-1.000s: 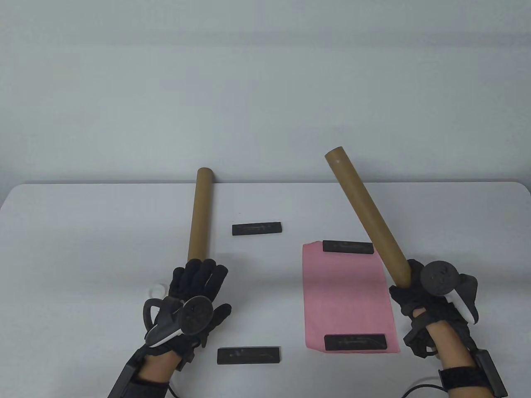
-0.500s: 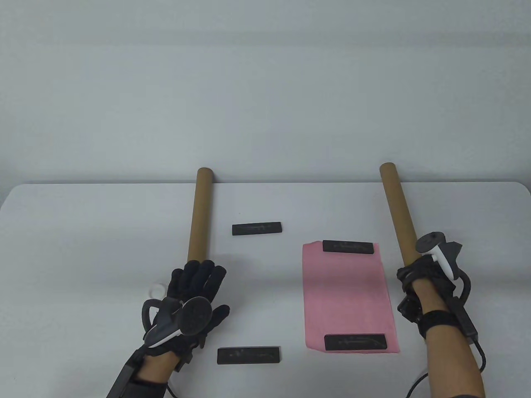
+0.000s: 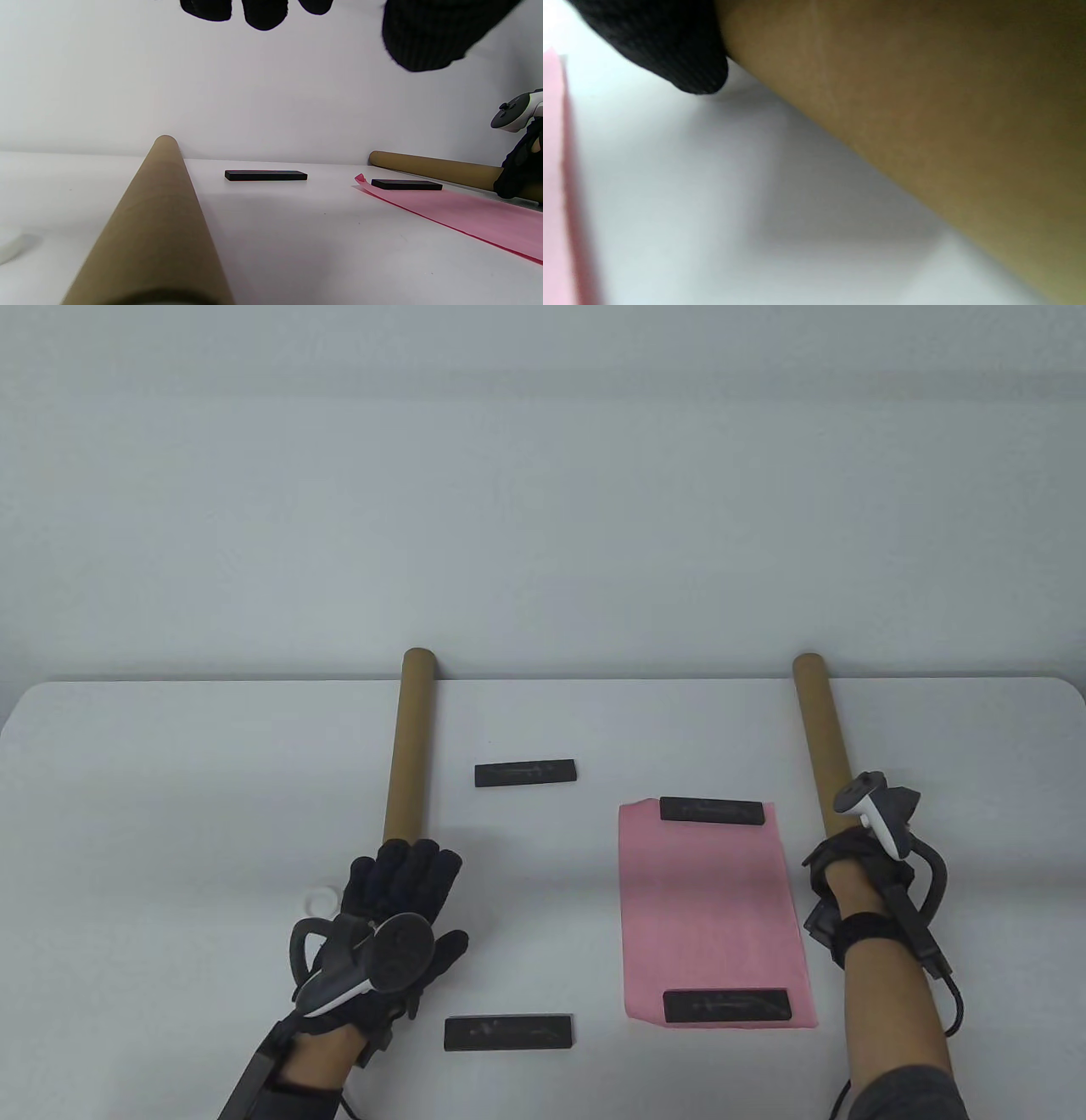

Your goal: Roll up papers and store in mailing tubes

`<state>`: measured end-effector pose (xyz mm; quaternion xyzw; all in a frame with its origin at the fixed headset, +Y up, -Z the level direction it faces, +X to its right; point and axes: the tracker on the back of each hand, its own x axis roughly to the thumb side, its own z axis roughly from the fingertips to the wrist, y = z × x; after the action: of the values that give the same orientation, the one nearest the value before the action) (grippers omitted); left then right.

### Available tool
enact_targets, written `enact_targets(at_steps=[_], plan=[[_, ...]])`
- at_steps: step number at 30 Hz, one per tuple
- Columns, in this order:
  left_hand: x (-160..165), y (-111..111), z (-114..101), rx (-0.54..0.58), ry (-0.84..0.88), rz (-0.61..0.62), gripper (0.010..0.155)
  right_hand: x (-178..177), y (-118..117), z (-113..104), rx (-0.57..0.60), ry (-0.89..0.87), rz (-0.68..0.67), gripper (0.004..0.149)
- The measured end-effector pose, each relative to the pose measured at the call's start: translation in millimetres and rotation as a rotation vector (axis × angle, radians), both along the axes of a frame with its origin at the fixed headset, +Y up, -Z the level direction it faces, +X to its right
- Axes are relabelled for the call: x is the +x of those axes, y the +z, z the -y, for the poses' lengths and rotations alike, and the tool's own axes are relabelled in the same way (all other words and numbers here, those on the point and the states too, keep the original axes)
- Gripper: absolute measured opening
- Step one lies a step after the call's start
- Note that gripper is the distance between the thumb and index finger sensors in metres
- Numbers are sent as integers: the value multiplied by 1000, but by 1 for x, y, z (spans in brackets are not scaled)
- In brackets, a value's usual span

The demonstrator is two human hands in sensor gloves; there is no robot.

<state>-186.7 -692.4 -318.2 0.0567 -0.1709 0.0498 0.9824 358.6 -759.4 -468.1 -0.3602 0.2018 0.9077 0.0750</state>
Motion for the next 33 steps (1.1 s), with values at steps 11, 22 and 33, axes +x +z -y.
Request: enact_targets(at_steps=[11,22,33], plan=[[-5,1,-1,-3,10,-20,88,-1,0,4,-32,14,-30,85],[-1,0,2,-13,-9,4,89,2,2,-32,58,-75,-60,103],[7,-2,10,-43,-34,35,88,-77,73,-108,499,23,-569,95]])
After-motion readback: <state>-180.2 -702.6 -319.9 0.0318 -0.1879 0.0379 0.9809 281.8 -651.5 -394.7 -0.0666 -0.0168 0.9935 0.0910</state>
